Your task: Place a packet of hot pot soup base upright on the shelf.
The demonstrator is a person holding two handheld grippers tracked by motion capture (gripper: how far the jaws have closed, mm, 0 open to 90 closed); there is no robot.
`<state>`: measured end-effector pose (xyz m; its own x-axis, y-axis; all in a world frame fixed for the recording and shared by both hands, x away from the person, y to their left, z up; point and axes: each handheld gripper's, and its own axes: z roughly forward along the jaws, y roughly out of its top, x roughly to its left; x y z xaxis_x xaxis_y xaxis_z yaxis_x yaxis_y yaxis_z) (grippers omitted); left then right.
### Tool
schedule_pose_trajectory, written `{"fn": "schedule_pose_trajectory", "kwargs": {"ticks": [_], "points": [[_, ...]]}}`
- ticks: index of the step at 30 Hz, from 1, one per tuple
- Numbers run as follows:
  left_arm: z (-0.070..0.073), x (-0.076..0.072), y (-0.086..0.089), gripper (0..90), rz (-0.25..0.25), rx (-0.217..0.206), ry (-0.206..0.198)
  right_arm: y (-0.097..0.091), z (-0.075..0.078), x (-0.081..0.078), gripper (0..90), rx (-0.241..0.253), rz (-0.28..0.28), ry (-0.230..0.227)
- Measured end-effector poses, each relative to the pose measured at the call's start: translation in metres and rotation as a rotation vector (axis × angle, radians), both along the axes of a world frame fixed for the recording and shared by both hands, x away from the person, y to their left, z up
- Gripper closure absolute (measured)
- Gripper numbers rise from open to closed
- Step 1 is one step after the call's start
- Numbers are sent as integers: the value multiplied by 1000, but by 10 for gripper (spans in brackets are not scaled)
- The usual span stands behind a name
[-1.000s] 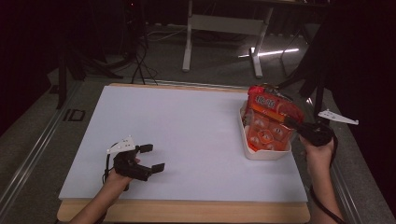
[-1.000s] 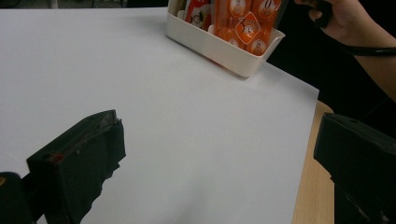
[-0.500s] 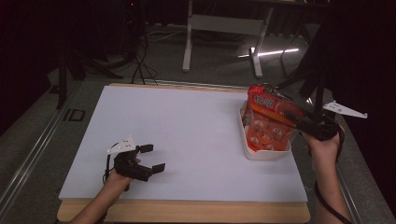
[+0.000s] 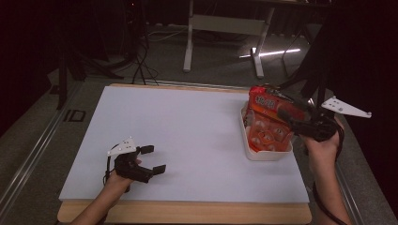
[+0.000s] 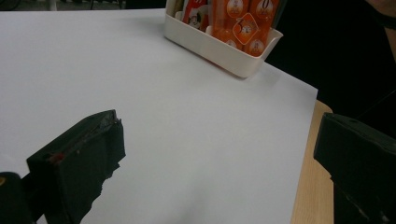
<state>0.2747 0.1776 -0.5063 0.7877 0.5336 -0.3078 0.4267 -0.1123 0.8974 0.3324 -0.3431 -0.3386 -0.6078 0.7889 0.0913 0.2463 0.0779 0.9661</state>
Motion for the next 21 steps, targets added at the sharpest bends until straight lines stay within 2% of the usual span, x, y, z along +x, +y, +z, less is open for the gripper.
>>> {"fn": "schedule_pose_trajectory", "kwargs": {"ticks": [6,12,15,21], "points": [[0,0,0,11,-1,0,2,21,-10,-9,138,-3,78,9],[-1,0,0,11,0,0,3,35,-26,-14,138,28,136,33],[-1,0,0,11,-2,1,1,43,-36,-15,133,-1,159,45],[-1,-1,0,11,-3,-2,-2,55,-56,-18,136,-1,190,84]]}}
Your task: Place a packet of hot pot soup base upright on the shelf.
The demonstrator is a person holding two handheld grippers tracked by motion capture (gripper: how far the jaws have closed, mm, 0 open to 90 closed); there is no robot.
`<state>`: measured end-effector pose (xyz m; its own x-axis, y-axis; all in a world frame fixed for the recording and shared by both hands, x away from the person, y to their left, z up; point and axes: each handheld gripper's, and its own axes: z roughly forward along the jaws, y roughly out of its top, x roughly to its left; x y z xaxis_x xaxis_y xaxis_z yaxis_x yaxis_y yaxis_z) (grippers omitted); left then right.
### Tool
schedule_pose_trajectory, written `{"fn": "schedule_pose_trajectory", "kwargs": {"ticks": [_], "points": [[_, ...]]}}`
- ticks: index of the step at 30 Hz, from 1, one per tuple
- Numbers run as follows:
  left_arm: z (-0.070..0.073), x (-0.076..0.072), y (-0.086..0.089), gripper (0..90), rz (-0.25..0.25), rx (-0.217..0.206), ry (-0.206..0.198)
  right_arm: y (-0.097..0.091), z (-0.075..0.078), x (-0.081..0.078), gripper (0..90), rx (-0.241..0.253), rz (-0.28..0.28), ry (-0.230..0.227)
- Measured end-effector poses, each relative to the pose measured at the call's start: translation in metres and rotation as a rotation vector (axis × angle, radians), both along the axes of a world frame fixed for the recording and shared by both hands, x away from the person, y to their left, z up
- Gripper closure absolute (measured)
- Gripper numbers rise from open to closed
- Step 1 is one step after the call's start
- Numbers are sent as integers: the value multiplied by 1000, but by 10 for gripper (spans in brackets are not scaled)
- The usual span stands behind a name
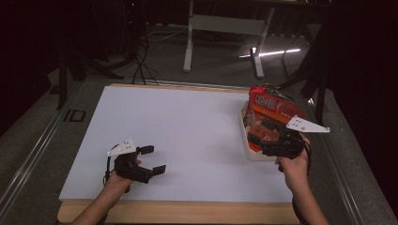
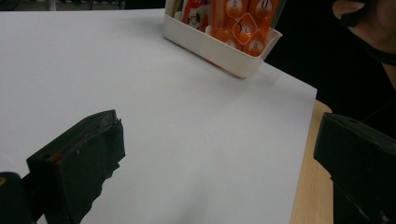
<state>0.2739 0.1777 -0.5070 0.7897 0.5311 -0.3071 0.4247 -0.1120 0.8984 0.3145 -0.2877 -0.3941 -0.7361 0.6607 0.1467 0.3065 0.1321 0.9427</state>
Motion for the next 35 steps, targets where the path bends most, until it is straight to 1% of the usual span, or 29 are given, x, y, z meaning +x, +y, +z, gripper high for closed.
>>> {"fn": "schedule_pose_trajectory", "kwargs": {"ticks": [2,7,9,11,13,15,17,19,25,28,32,33,35], "points": [[0,0,0,10,-3,6,-3,3,-7,-1,136,-7,10,8],[-1,0,-1,10,-4,7,-1,12,-25,-3,137,-24,36,47],[-1,0,-1,10,-4,8,0,15,-31,-4,137,-33,47,50],[-1,0,-1,10,-4,8,-1,17,-36,-6,137,-26,63,55],[-1,-1,-1,11,-4,9,-1,20,-41,-7,137,-41,65,52],[-1,-1,-1,11,-4,10,-2,22,-45,-8,137,-38,78,63],[-1,-1,-1,11,-5,11,-3,24,-48,-9,137,-54,77,60],[-1,-1,-1,10,-5,10,-1,25,-52,-10,137,-50,91,66],[-2,-1,-1,11,-5,10,0,30,-68,-12,137,-109,104,81],[-2,-2,-1,11,-5,11,-3,30,-75,-13,137,-122,111,99],[-2,-2,-1,11,-8,13,-6,30,-83,-14,137,-127,108,110],[-1,-2,-1,11,-7,14,-7,31,-86,-14,137,-145,108,119],[-1,-3,-1,11,-7,15,-12,33,-88,-14,137,-172,107,117]]}}
